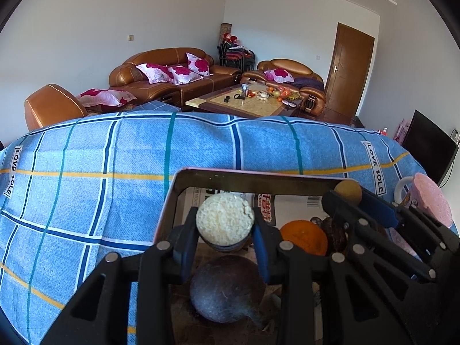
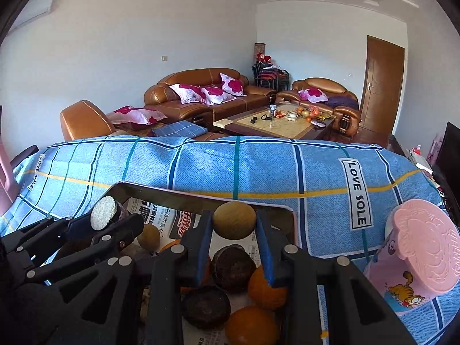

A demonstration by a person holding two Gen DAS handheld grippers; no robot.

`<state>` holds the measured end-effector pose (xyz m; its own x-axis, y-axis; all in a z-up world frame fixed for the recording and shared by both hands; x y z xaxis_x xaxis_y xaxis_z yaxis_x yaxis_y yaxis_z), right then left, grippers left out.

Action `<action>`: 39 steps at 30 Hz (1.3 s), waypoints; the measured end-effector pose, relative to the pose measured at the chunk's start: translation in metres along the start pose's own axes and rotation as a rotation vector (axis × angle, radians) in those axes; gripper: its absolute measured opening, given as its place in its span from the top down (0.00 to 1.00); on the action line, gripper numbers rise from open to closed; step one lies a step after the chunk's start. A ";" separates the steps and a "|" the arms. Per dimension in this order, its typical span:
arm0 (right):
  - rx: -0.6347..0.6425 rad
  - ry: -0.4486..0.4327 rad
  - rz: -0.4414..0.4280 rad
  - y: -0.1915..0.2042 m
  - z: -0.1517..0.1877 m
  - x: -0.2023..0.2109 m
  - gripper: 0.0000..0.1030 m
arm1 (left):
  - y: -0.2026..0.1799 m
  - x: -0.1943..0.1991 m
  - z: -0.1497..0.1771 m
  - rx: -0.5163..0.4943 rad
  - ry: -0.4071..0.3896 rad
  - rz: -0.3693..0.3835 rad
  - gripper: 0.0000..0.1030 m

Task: Organize fruits
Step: 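Open both tools to drop the kiwi and jar into the box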

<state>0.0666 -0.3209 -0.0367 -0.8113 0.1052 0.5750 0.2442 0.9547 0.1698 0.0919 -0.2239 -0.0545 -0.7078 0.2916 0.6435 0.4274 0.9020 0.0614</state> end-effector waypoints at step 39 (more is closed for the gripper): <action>-0.113 -0.251 -0.025 -0.017 -0.009 0.051 0.22 | 0.007 0.057 0.001 -0.069 -0.182 -0.152 0.00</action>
Point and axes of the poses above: each gripper's, at about its wrist camera, not at the fingertips, and x roughly against the way its jaws point, y to its left, z to its underside, the point moved 7 cm from there along -x, roughly the way its jaws point, and after that the axes turned 12 degrees about -x, right-handed, at the moved point
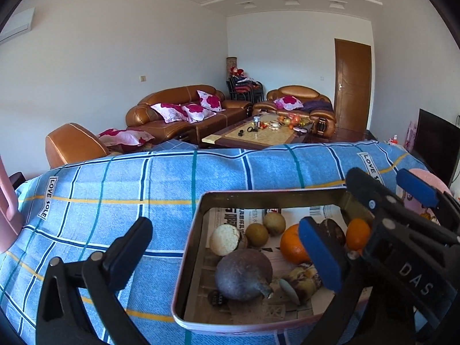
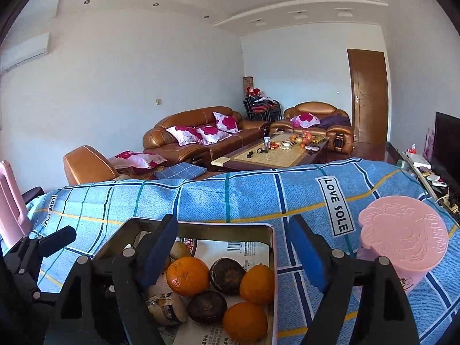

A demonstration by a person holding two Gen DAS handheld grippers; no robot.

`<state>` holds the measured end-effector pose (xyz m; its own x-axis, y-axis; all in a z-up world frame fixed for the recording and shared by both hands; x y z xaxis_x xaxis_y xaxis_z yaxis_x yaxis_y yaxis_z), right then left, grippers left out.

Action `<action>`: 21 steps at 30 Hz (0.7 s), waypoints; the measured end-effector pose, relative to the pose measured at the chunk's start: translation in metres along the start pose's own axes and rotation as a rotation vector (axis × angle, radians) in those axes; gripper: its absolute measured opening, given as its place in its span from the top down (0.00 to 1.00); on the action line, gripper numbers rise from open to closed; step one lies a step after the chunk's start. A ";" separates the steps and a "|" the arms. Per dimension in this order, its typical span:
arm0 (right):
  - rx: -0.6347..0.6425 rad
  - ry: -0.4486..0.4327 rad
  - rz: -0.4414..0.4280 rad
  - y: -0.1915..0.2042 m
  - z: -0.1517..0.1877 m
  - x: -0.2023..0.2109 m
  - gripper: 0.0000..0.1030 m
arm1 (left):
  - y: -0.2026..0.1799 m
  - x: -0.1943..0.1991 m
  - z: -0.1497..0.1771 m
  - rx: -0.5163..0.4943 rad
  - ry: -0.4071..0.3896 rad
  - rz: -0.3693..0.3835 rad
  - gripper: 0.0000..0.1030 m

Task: Organize fruits

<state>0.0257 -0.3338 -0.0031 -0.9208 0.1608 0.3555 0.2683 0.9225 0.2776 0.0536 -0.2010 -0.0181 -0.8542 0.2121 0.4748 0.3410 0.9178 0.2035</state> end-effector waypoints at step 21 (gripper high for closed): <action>0.033 -0.176 0.049 0.000 0.001 0.058 0.21 | 0.016 0.052 0.016 0.012 -0.098 -0.086 0.00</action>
Point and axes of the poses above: each gripper's, at about its wrist camera, not at the fingertips, and x roughly against the way its jaws point, y to its left, z to its underside, the point moved 7 cm from there along -x, roughly the way its jaws point, and after that the axes turned 12 degrees about -x, right-handed, at the moved point
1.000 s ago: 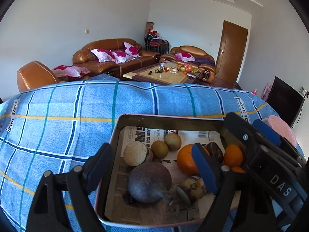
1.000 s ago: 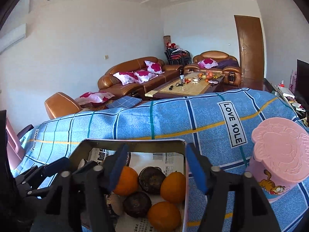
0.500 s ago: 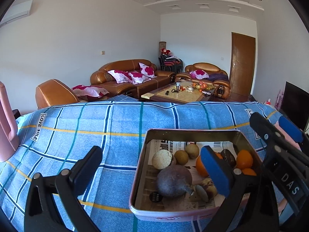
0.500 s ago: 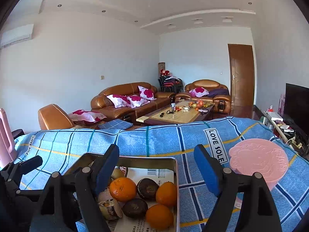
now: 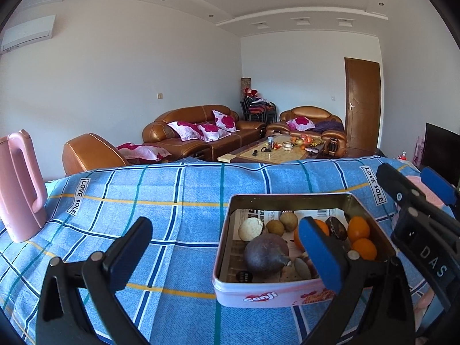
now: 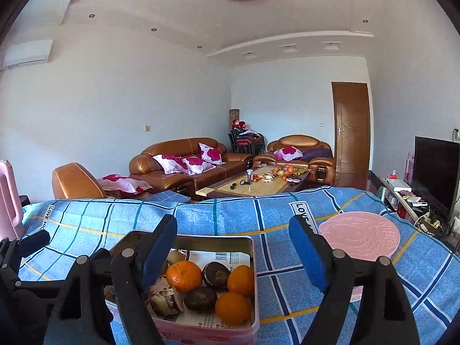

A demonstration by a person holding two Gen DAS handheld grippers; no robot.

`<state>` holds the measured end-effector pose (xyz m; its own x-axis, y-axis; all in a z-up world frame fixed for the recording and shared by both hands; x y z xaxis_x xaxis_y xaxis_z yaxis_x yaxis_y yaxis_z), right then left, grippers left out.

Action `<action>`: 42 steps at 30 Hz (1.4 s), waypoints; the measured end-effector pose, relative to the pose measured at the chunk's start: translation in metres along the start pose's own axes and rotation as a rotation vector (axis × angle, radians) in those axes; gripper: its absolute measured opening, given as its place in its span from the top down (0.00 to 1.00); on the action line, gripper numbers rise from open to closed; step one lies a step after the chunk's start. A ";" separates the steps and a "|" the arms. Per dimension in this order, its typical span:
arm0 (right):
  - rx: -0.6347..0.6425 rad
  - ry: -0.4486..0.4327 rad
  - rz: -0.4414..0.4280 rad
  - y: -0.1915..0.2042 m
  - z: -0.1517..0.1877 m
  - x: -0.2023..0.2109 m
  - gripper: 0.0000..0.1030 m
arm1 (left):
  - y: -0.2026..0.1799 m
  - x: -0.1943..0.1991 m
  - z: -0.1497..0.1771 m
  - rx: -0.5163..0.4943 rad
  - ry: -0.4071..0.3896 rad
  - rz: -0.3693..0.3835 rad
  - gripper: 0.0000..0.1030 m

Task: Organize fruits

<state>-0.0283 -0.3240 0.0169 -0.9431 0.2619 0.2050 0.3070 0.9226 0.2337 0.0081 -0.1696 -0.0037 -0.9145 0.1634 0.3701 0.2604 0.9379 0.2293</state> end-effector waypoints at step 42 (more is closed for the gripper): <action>-0.003 -0.102 0.026 -0.002 -0.004 0.046 0.16 | 0.009 0.027 0.009 0.015 -0.029 -0.023 0.00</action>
Point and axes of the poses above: each gripper's, at about its wrist camera, not at the fingertips, and x roughly against the way its jaws point, y to its left, z to its underside, the point moved 7 cm from there along -x, roughly the way its jaws point, and after that the axes turned 12 degrees about -x, right-handed, at the moved point
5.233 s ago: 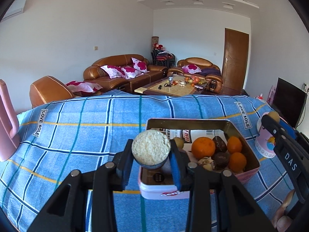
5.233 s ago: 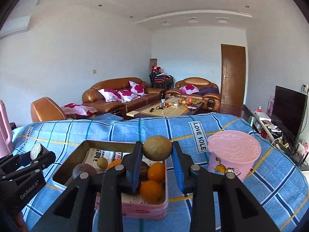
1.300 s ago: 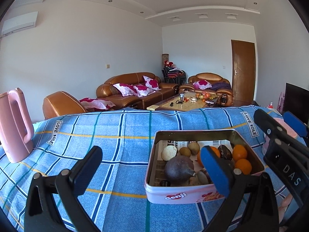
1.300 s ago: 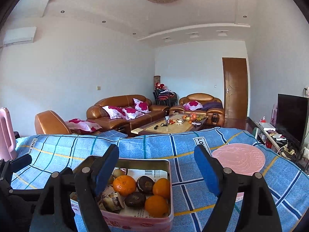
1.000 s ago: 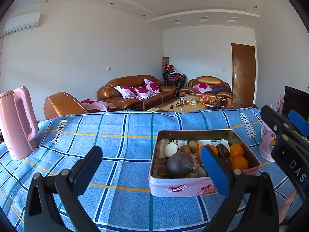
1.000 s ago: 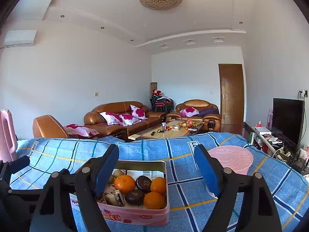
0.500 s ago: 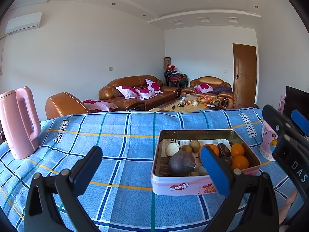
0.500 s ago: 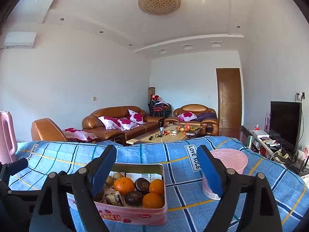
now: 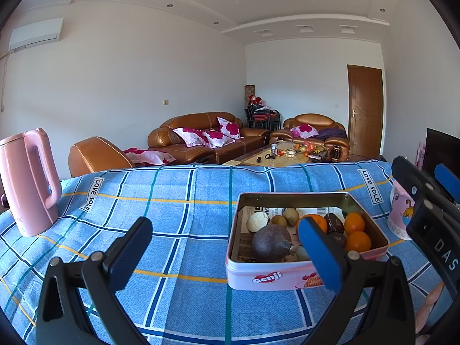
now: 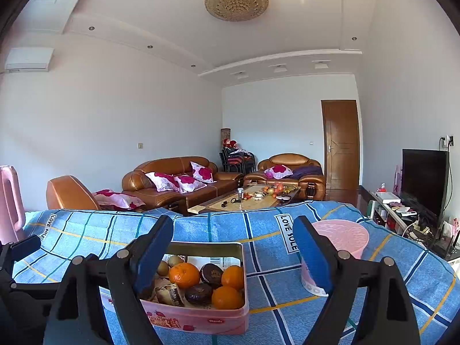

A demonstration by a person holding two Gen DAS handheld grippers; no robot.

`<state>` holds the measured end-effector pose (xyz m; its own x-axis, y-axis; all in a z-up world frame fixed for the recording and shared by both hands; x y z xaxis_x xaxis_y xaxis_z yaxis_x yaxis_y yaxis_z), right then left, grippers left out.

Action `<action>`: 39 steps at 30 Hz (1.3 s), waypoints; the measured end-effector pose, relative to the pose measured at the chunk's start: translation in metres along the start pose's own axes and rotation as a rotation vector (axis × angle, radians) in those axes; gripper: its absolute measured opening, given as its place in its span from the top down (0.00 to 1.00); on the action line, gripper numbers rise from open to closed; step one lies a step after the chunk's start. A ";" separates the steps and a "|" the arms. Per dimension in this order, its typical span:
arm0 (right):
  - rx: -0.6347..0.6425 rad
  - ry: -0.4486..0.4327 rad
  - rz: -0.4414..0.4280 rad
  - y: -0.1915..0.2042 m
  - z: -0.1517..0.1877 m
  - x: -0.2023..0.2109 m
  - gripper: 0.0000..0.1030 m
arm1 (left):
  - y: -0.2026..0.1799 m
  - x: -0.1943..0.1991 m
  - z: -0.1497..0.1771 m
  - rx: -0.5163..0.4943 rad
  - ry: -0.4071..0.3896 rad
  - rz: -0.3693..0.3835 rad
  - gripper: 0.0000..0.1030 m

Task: Organize fruits

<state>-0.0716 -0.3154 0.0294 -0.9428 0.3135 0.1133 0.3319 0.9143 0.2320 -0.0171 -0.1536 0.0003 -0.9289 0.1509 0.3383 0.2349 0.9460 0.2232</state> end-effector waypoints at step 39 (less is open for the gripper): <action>-0.006 0.016 0.019 -0.001 0.000 -0.001 0.16 | -0.002 -0.003 -0.002 -0.004 0.021 -0.005 0.00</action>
<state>-0.0711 -0.3167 0.0295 -0.9357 0.3266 0.1331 0.3500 0.9066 0.2359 -0.0141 -0.1562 0.0007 -0.9238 0.1396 0.3565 0.2313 0.9456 0.2289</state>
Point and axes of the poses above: each gripper's, at about its wrist camera, not at the fingertips, and x roughly against the way its jaws point, y to its left, z to its underside, the point moved 7 cm from there along -x, roughly the way its jaws point, and after that the axes turned 12 degrees about -x, right-handed, at the moved point
